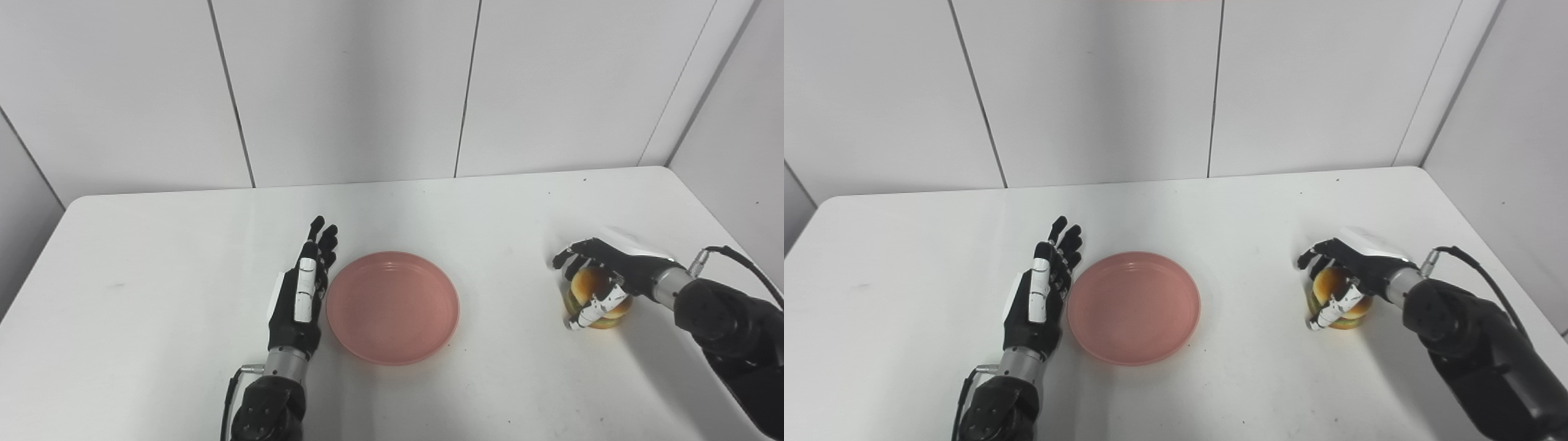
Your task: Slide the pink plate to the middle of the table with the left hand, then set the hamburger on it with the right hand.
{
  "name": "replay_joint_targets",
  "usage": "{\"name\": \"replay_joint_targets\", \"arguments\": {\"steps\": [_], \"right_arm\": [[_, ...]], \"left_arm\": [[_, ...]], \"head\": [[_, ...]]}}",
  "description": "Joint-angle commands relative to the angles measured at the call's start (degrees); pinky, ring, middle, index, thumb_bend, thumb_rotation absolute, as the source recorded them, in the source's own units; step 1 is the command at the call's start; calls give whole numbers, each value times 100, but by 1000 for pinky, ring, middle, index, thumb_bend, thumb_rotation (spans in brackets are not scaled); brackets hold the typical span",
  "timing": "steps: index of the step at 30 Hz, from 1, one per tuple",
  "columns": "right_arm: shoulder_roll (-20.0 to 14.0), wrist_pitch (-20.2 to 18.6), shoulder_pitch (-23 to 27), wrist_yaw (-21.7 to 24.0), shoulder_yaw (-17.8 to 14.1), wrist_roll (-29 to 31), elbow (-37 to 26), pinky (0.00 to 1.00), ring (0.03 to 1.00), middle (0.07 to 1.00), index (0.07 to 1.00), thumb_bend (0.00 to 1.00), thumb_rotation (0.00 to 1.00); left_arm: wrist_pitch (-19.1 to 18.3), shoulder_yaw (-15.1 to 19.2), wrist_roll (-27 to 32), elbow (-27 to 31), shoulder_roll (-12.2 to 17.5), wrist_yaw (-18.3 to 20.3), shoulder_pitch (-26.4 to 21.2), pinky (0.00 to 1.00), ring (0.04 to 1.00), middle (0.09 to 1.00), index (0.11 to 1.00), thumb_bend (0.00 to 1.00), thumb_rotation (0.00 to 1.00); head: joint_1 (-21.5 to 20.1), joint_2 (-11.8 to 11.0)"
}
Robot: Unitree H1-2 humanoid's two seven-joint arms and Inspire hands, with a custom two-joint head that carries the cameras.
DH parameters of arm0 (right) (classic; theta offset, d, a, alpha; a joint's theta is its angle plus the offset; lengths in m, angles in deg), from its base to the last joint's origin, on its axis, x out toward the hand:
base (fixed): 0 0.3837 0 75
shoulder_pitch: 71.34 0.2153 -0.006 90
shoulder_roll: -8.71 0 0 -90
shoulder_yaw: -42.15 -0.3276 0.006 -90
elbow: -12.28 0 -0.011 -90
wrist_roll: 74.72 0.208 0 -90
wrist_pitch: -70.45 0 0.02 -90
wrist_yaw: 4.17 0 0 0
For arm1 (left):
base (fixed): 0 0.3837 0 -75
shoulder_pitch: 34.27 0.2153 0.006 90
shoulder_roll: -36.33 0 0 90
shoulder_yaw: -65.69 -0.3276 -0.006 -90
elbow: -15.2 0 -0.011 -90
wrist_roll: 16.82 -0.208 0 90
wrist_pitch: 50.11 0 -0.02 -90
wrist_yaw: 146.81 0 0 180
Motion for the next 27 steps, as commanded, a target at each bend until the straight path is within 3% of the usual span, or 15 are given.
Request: {"name": "replay_joint_targets", "arguments": {"steps": [1, 3, 4, 7, 16, 21, 27], "right_arm": [[-168, 66, 79, 23, -124, 123, -51, 566, 590, 625, 650, 780, 1], [-121, 132, 32, -187, -218, 90, 4, 577, 596, 619, 638, 783, 0], [-90, 155, 12, -283, -258, 78, 22, 525, 559, 547, 546, 633, 0], [18, 349, -39, -655, -370, 45, 92, 424, 483, 495, 496, 544, 0], [294, 827, 93, -1313, -555, 53, 98, 335, 408, 463, 504, 527, 0], [476, 853, 350, -1293, -561, 170, -131, 352, 428, 469, 499, 528, 0], [674, 878, 850, -1118, -283, 88, -493, 407, 466, 480, 494, 528, 0]], "left_arm": [[35, 14, 90, -205, -16, 31, 403, 1000, 976, 955, 960, 727, 1000], [9, 9, 85, -201, -20, 29, 404, 1000, 976, 955, 960, 723, 1000], [6, 9, 84, -209, -20, 28, 401, 1000, 978, 955, 959, 728, 1000], [7, -1, 71, -219, -19, 28, 402, 1000, 980, 957, 961, 733, 1000], [97, 1, 103, -269, -34, 53, 404, 1000, 980, 958, 963, 734, 1000], [116, 5, 121, -289, -68, 36, 403, 1000, 972, 954, 961, 723, 1000], [121, -13, 114, -317, -100, 8, 407, 1000, 981, 958, 963, 719, 1000]], "head": [[0, -5], [12, 1], [12, 1], [25, 6], [42, 0], [101, -18], [148, -55]]}}
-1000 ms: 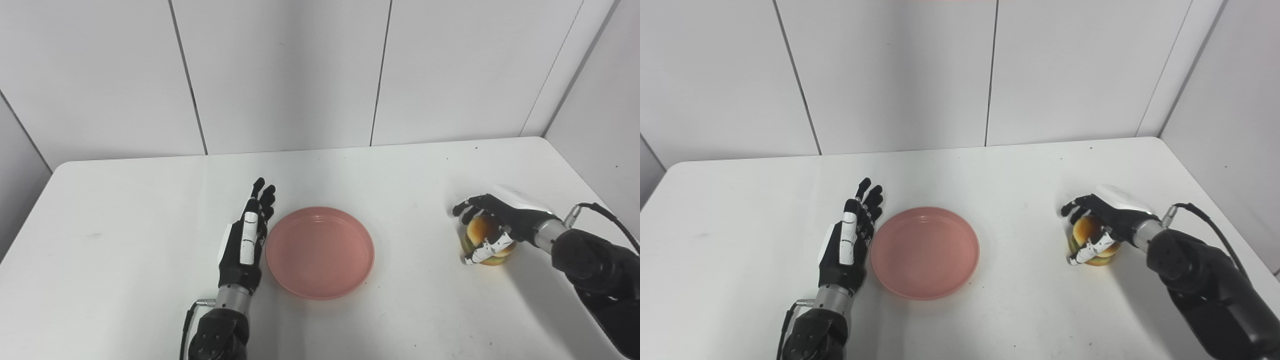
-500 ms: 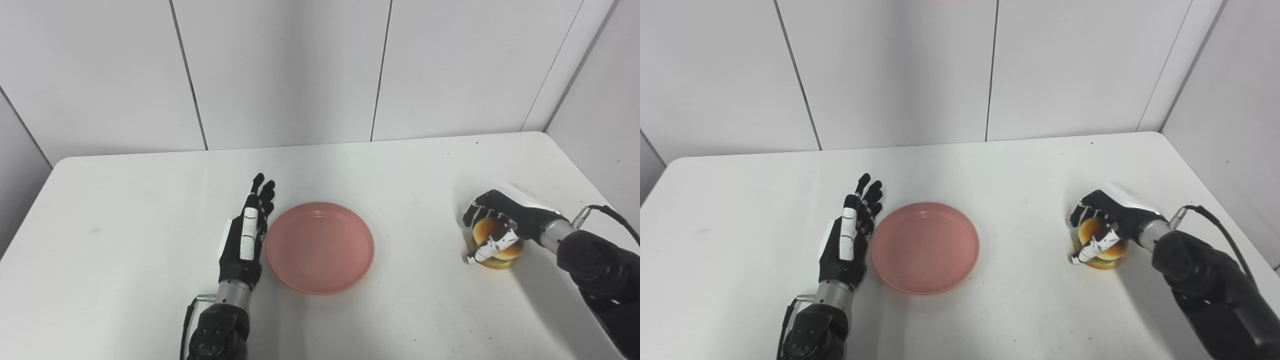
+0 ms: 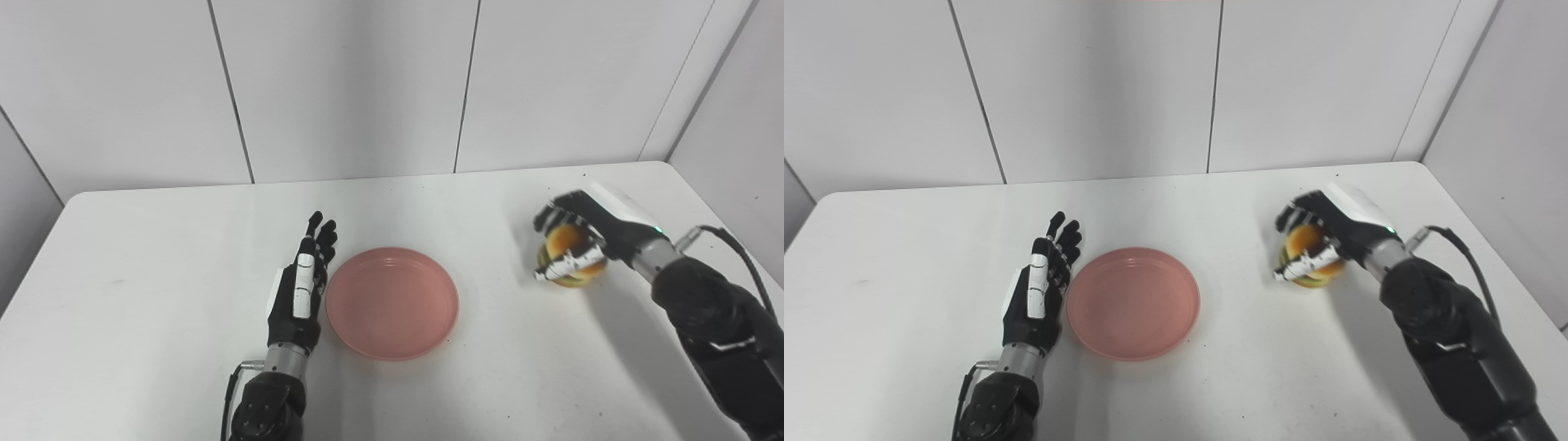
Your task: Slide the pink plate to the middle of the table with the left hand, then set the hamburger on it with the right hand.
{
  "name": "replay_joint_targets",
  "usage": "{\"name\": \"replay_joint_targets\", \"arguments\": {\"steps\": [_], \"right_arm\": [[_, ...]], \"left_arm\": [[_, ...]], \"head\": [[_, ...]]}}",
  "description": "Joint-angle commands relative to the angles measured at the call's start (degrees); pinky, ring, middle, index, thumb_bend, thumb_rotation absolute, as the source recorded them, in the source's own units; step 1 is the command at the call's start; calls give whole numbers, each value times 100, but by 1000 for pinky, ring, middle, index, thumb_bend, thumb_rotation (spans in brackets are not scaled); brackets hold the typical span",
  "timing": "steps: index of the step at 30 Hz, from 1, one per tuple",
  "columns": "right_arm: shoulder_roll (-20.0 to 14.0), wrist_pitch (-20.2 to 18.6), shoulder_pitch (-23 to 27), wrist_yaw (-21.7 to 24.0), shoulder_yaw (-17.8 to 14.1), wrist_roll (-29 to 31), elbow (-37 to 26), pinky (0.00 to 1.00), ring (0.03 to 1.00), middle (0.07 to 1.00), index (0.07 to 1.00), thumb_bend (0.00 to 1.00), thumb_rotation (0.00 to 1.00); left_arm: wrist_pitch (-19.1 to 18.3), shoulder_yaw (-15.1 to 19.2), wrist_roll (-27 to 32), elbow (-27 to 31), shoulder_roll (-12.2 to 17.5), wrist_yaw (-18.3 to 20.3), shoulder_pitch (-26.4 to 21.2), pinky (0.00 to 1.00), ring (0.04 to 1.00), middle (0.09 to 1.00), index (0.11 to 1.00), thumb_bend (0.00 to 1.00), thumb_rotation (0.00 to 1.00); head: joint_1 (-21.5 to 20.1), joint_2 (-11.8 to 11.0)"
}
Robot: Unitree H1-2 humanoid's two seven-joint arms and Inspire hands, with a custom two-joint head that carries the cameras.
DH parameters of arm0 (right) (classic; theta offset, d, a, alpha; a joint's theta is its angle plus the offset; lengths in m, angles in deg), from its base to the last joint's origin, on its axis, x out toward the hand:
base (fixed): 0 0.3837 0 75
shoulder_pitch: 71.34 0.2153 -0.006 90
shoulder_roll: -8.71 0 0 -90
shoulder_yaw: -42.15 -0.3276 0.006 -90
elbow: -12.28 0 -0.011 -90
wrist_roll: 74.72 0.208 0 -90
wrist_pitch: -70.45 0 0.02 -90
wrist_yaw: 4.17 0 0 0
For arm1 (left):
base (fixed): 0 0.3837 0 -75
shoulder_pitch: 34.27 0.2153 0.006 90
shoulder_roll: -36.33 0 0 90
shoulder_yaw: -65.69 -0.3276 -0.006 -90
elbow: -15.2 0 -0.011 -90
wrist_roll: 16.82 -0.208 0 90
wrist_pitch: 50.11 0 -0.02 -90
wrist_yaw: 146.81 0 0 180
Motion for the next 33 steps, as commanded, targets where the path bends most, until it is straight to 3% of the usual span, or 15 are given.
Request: {"name": "replay_joint_targets", "arguments": {"steps": [1, 4, 8, 10, 11, 13, 14, 19, 25, 33], "right_arm": [[9, 251, 430, -9, 13, 16, -256, 408, 466, 479, 495, 528, 0], [191, -14, 792, 244, 215, 3, -449, 417, 474, 484, 491, 528, 0], [498, -75, 1240, 485, 514, -42, -536, 387, 445, 476, 495, 527, 0], [648, -156, 1432, 615, 672, -110, -553, 441, 506, 505, 471, 526, 0], [713, -166, 1518, 676, 737, -116, -550, 519, 576, 498, 478, 527, 0], [856, -112, 1666, 762, 851, -116, -504, 509, 567, 520, 458, 524, 0], [925, -67, 1729, 789, 901, -116, -473, 434, 493, 504, 468, 526, 0], [1315, -5, 1969, 912, 1207, -171, -364, 332, 407, 459, 503, 527, 0], [1674, -322, 2085, 1234, 1565, -335, -370, 383, 427, 510, 488, 518, 0], [1891, -124, 1998, 1381, 1895, -495, 66, 322, 391, 473, 531, 515, 0]], "left_arm": [[97, -8, 68, -325, -92, 7, 399, 1000, 984, 959, 964, 718, 1000], [107, -5, 65, -346, -119, -14, 408, 1000, 989, 961, 962, 712, 1000], [116, -25, -13, -337, -135, -78, 427, 1000, 982, 958, 960, 716, 1000], [121, -30, -28, -320, -147, -94, 439, 1000, 980, 957, 962, 724, 1000], [119, -33, -40, -307, -152, -103, 446, 1000, 979, 957, 963, 727, 1000], [128, -36, -85, -290, -160, -142, 455, 1000, 978, 957, 963, 729, 1000], [137, -37, -111, -285, -164, -166, 459, 1000, 978, 957, 961, 727, 1000], [163, -66, -236, -245, -167, -300, 491, 1000, 980, 961, 964, 719, 1000], [0, -65, -203, -175, -146, -289, 526, 1000, 1000, 977, 977, 756, 1000], [-56, -74, -219, -105, -148, -306, 551, 1000, 1000, 985, 986, 756, 1000]], "head": [[16, -19], [86, -32], [150, -19], [171, -9], [188, 6], [205, 11], [208, 11], [259, 13], [282, 35], [285, 50]]}}
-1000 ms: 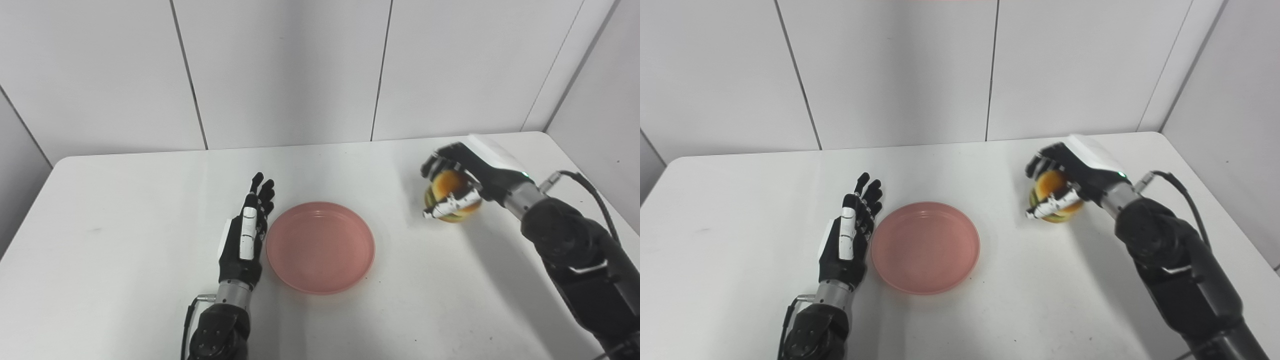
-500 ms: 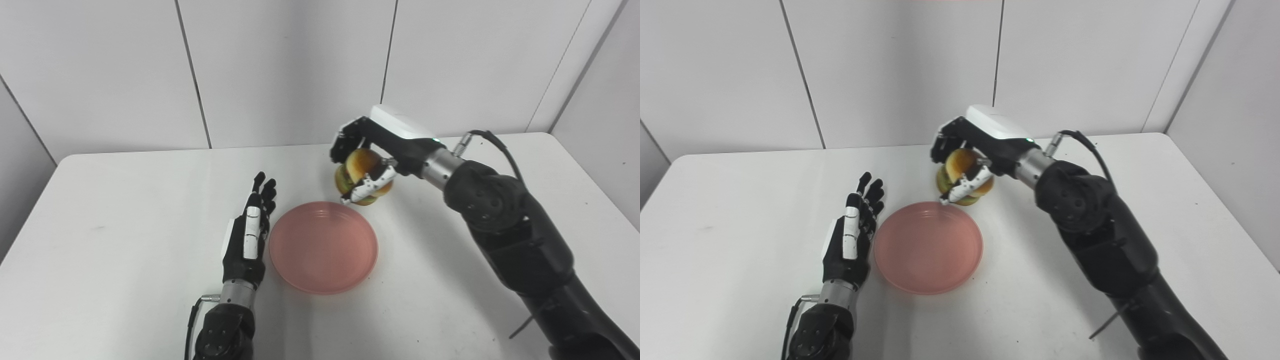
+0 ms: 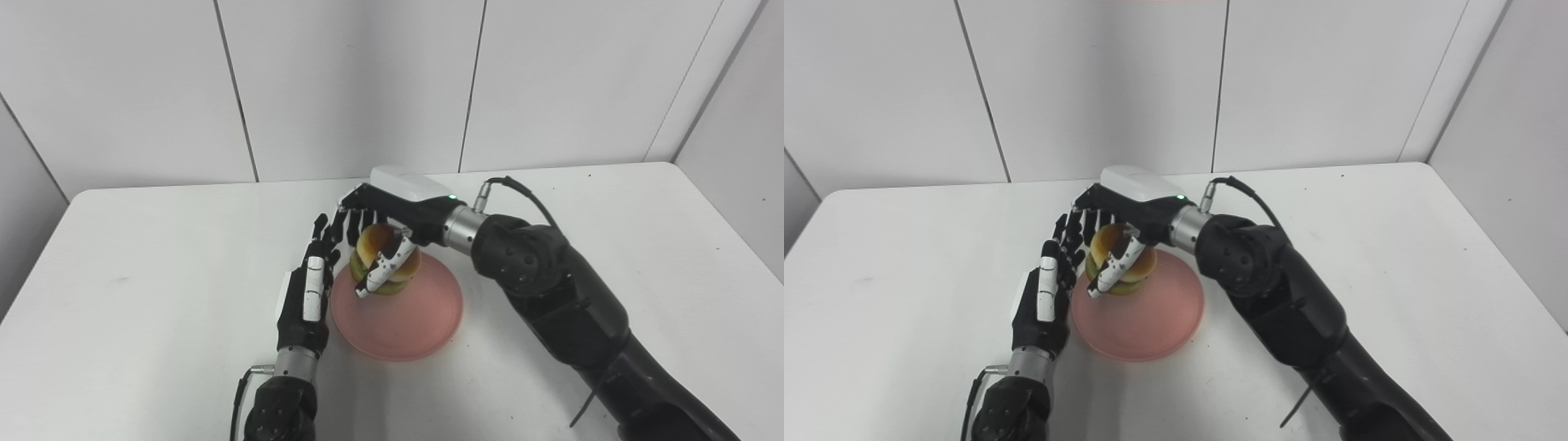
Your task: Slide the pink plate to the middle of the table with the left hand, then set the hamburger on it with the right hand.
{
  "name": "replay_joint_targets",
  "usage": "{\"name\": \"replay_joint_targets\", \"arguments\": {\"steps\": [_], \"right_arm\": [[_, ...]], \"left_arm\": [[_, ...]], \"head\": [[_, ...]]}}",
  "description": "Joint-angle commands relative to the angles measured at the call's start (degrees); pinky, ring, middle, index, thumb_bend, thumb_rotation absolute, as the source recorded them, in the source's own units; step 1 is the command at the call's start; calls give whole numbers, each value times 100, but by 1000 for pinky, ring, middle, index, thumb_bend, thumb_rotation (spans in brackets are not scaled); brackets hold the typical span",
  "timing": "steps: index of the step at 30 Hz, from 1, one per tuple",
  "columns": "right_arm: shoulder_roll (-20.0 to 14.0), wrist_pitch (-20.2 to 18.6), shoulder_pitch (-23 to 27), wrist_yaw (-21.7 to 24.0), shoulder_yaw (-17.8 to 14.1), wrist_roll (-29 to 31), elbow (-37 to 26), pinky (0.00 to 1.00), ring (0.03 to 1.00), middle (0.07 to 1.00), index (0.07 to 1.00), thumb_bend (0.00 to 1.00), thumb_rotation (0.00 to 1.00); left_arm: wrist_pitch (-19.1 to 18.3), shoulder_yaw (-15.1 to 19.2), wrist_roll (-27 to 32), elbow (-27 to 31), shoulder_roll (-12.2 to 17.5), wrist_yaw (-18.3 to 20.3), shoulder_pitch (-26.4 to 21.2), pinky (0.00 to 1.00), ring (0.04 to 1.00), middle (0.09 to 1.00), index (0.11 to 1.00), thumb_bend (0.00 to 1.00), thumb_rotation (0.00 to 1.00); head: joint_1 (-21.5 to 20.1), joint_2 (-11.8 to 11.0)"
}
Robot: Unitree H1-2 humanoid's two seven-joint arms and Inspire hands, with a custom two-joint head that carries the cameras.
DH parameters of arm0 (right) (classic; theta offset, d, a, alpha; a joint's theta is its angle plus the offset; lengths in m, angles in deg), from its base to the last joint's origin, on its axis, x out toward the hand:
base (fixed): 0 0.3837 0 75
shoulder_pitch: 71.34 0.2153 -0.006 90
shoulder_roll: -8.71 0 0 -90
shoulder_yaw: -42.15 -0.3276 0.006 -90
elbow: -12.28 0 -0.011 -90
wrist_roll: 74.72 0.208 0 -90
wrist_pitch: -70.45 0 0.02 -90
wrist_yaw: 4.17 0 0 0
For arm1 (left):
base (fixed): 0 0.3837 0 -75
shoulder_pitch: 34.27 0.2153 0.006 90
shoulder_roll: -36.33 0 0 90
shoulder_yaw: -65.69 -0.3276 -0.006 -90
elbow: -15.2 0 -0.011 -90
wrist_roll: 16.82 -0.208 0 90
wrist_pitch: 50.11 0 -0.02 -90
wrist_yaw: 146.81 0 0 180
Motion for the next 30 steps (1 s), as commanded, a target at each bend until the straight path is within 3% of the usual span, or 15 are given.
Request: {"name": "replay_joint_targets", "arguments": {"steps": [1, 10, 16, 21, 27, 30], "right_arm": [[36, 98, 222, -42, 7, -76, -8, 322, 391, 473, 531, 515, 0], [-29, 149, 80, 56, 374, -376, 290, 354, 420, 504, 502, 519, 0], [-67, 99, 55, 91, 396, -546, 304, 349, 419, 503, 503, 518, 0], [-112, 108, 29, 202, 401, -566, 323, 346, 418, 501, 506, 518, 0], [-164, 166, -20, 272, 392, -567, 343, 436, 427, 515, 508, 516, 0], [-238, 388, -48, 186, 416, -649, 335, 473, 517, 498, 501, 522, 0]], "left_arm": [[-39, 15, 13, -247, 6, -25, 411, 1000, 1000, 985, 986, 756, 1000], [57, 17, 11, -234, -18, -75, 435, 1000, 998, 977, 983, 754, 1000], [-26, -2, 23, -198, 2, -95, 460, 1000, 1000, 973, 976, 779, 1000], [133, 24, 17, -242, -50, -185, 462, 1000, 991, 973, 980, 745, 1000], [125, -6, 19, -238, -27, -178, 458, 1000, 993, 980, 989, 742, 1000], [103, -20, 37, -217, -10, -142, 477, 1000, 999, 985, 994, 747, 1000]], "head": [[2, 6], [4, 18], [-2, 22], [11, 18], [3, 6], [17, 5]]}}
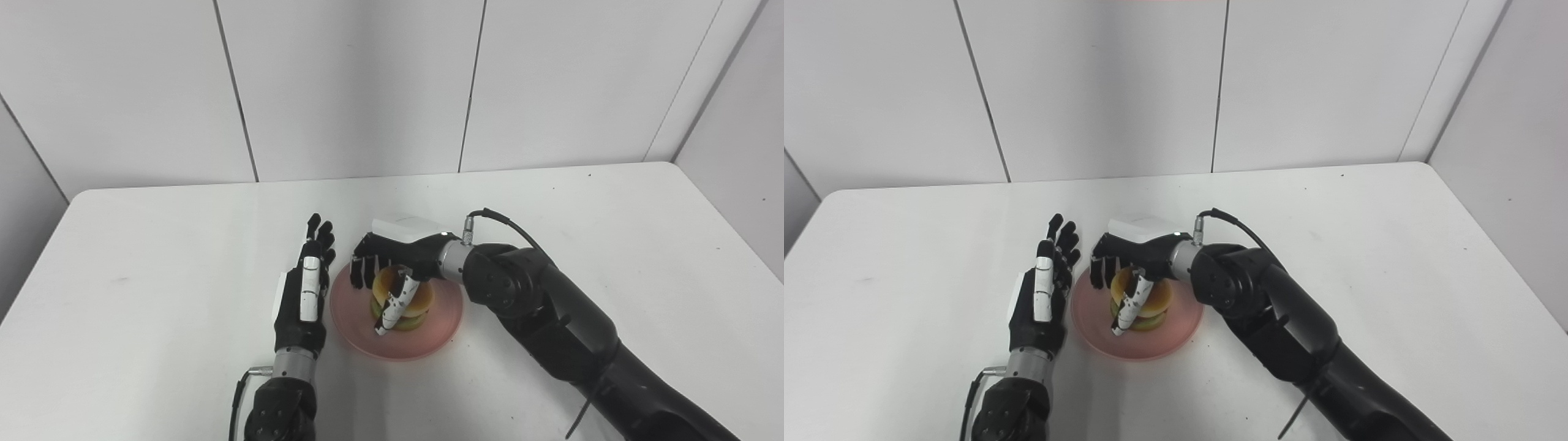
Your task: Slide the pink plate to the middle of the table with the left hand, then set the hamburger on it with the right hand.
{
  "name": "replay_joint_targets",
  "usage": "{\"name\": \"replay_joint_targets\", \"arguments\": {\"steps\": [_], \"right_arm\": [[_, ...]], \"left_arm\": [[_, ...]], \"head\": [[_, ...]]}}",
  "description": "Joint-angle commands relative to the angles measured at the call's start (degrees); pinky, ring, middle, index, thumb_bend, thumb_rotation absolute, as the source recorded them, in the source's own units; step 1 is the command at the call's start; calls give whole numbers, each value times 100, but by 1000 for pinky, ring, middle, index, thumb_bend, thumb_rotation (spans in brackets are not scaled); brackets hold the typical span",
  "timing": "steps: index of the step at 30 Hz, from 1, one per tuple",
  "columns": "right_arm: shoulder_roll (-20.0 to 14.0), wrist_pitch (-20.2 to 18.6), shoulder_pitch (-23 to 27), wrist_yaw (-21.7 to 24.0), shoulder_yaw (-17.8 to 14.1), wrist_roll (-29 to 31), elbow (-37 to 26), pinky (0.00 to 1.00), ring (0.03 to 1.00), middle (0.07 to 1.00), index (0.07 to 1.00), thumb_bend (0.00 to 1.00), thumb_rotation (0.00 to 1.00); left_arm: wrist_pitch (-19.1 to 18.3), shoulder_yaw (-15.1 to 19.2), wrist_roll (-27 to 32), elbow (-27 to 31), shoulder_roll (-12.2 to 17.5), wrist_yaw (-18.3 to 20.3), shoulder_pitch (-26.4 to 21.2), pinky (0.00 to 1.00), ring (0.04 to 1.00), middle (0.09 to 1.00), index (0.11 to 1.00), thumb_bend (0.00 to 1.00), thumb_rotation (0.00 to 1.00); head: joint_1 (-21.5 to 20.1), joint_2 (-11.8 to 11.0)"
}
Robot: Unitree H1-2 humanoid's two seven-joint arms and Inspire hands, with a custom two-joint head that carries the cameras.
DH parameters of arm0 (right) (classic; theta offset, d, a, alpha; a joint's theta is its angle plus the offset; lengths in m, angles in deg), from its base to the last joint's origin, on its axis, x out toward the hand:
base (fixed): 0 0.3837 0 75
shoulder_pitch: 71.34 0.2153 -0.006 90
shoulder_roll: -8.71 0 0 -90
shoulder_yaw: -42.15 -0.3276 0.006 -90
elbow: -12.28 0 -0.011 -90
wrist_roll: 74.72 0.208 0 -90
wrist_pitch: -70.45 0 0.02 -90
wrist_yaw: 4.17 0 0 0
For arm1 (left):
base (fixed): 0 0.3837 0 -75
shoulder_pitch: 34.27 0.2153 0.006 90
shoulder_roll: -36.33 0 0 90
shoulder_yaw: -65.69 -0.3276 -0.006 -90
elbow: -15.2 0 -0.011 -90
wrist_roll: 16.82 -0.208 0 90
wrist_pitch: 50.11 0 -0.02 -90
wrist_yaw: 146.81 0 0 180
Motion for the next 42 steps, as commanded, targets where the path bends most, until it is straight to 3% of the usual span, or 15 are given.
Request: {"name": "replay_joint_targets", "arguments": {"steps": [1, 2, 3, 5, 8, 11, 17, 25, 29, 32, 35, 39, 42], "right_arm": [[-96, 333, 164, -174, -44, -80, -123, 482, 550, 592, 498, 517, 87], [-112, 368, 144, -190, -51, -110, -148, 486, 561, 624, 497, 516, 117], [-120, 392, 129, -195, -61, -132, -165, 534, 627, 689, 628, 619, 255], [-133, 391, 94, -176, -97, -141, -219, 596, 704, 749, 720, 682, 368], [-156, 410, 37, -181, -153, -95, -257, 663, 797, 819, 817, 729, 477], [-203, 482, -17, -173, -188, -66, -259, 714, 835, 853, 851, 750, 529], [-297, 717, -94, -157, -195, -63, -255, 928, 942, 932, 904, 795, 707], [-300, 716, -359, -324, -483, 22, -471, 985, 990, 996, 997, 797, 737], [-147, 712, -754, -889, -954, 142, -764, 980, 999, 1000, 1000, 777, 736], [226, 1042, -1318, -1770, -1631, 723, -594, 937, 999, 1000, 1000, 745, 797], [652, 1163, -1702, -2293, -2162, 1363, -414, 888, 1000, 1000, 1000, 750, 876], [994, 1502, -1970, -2805, -2502, 1806, -100, 952, 1000, 1000, 1000, 719, 984], [1252, 2050, -2083, -3126, -2788, 2404, 370, 996, 1000, 1000, 1000, 732, 999]], "left_arm": [[63, -4, 25, -247, -7, 33, 455, 1000, 1000, 984, 992, 745, 1000], [98, -1, 14, -261, -11, 18, 458, 1000, 1000, 984, 991, 744, 1000], [121, 2, 6, -271, -15, 6, 459, 1000, 993, 979, 985, 745, 1000], [144, -1, -23, -285, -17, -18, 466, 1000, 989, 978, 987, 748, 1000], [134, -25, -99, -275, -7, -55, 476, 1000, 984, 975, 986, 749, 1000], [126, -48, -173, -258, 5, -90, 483, 1000, 985, 974, 983, 752, 1000], [123, -59, -183, -236, 17, -66, 487, 1000, 1000, 990, 997, 740, 1000], [102, -41, -127, -242, 15, -43, 493, 1000, 999, 990, 1000, 741, 1000], [64, -39, -94, -221, 20, -16, 502, 1000, 1000, 991, 995, 743, 1000], [39, -74, -141, -161, 44, -8, 533, 1000, 1000, 994, 995, 746, 1000], [66, -89, -181, -155, 51, -35, 542, 1000, 1000, 993, 992, 748, 1000], [100, -85, -207, -161, 50, -61, 537, 1000, 1000, 993, 993, 742, 1000], [57, -66, -163, -151, 45, -43, 532, 1000, 1000, 998, 996, 742, 1000]], "head": [[9, -4], [5, -3], [5, -3], [-1, -4], [13, -5], [20, -1], [43, -32], [50, -50], [43, -69], [45, -74], [62, -58], [63, -64], [72, -67]]}}
